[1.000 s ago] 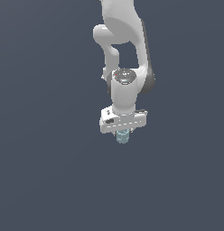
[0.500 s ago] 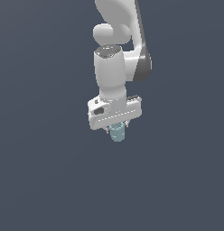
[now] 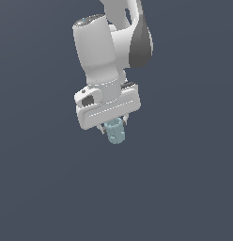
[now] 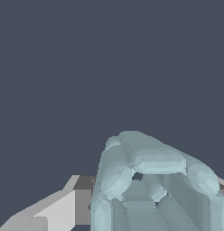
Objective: Pick up the object and move it to a goal position.
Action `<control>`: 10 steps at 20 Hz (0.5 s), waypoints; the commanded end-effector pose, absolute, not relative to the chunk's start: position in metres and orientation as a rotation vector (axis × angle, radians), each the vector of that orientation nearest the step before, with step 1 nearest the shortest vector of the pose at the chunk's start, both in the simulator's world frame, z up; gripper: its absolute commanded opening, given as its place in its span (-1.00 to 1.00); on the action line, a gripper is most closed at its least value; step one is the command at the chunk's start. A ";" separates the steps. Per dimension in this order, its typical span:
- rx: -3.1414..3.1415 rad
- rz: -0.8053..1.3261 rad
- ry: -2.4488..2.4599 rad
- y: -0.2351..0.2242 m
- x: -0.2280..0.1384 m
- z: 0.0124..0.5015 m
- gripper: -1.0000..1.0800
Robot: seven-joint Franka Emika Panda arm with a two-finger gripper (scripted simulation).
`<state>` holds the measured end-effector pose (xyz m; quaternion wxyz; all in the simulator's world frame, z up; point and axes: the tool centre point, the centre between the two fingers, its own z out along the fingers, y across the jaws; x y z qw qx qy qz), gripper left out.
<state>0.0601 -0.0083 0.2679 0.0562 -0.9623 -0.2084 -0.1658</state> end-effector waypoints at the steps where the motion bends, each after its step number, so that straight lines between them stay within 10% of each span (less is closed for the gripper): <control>1: -2.893 -0.542 -0.674 -0.015 0.064 0.286 -1.00; 10: -2.785 -0.680 -0.819 -0.043 0.075 0.351 -1.00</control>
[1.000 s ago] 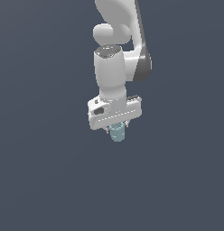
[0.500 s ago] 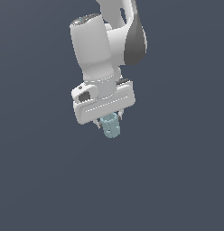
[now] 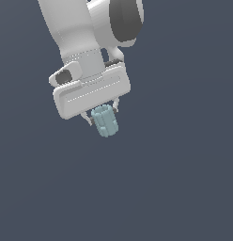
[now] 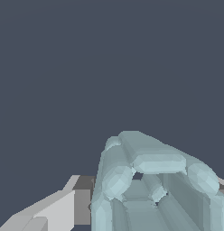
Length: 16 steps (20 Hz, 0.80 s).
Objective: Pick up the object and move it to a goal position.
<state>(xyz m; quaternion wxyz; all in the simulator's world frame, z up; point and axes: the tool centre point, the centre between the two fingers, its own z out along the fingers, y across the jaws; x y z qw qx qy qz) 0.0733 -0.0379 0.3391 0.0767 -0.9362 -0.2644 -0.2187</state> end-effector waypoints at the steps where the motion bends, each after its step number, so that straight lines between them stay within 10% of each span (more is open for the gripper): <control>1: -2.771 -0.696 -0.835 -0.046 0.076 0.359 -1.00; 16: -2.549 -0.915 -1.066 -0.101 0.089 0.472 -1.00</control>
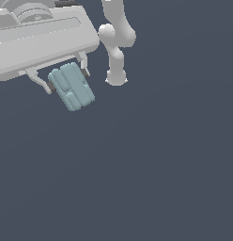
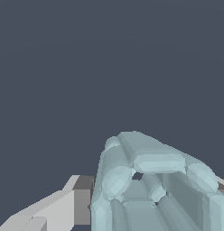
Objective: Pick up the object and move it to a goal position.
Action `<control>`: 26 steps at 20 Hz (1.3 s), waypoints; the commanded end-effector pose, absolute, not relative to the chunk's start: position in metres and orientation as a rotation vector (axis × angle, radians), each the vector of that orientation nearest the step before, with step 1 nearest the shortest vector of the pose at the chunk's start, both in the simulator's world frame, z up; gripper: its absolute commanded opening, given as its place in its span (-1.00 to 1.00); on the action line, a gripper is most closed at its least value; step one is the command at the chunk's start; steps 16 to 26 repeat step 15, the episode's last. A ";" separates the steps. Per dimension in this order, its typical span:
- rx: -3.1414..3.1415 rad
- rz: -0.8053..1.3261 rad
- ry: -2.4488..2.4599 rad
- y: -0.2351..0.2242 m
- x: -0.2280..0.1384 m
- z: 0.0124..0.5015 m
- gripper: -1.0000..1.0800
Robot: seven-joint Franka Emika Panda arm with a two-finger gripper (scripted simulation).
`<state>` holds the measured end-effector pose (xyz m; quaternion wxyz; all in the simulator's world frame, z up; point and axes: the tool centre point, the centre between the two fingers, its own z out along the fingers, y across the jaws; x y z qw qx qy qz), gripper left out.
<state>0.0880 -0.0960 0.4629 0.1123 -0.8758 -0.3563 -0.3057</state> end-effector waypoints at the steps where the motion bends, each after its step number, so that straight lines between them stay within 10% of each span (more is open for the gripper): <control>1: -2.537 -0.924 -1.077 -0.104 0.089 0.478 -1.00; 26: -2.465 -0.979 -1.134 -0.122 0.093 0.510 -1.00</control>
